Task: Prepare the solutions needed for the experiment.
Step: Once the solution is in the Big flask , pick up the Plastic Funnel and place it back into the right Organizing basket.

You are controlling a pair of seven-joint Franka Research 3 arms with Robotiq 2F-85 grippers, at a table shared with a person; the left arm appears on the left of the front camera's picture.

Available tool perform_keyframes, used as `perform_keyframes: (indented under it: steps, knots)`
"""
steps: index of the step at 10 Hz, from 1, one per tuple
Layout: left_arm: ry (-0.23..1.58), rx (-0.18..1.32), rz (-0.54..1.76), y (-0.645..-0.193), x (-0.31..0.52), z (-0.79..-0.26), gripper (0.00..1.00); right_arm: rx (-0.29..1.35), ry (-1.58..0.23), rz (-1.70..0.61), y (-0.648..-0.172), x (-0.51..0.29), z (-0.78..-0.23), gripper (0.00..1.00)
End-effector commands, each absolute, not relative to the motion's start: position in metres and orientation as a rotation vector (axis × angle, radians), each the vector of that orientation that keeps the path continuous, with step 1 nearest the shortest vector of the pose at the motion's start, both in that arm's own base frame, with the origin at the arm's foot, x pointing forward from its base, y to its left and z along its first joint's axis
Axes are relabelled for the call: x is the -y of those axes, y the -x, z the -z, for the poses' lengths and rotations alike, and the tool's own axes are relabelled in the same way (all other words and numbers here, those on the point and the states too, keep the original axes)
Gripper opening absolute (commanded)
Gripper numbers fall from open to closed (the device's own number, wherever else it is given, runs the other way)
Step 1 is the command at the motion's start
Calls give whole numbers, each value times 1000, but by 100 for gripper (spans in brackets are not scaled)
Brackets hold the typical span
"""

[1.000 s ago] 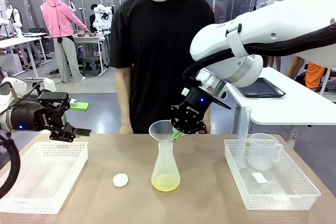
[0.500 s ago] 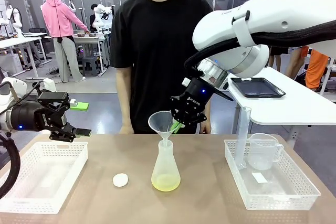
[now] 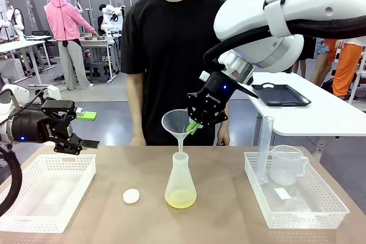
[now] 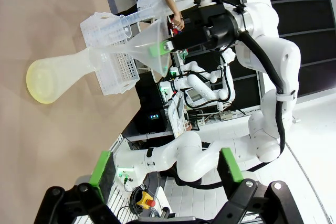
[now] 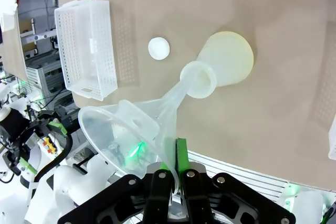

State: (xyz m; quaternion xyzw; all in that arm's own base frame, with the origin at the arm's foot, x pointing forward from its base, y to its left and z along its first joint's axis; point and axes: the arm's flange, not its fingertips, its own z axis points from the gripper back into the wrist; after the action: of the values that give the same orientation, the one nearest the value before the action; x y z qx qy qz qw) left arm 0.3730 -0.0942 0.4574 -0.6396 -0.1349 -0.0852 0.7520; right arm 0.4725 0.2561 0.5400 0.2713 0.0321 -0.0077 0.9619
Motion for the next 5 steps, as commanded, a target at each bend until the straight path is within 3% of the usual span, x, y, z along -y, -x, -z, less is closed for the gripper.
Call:
perform_keyframes:
  steps: [1,5]
  knots:
    - [1413,294,190,-373,95,-459,100,-24,-525,3,-462,-254,-552,0]
    - [1413,294,190,-373,95,-459,100,-21,-523,-19,-458,-245,-568,0]
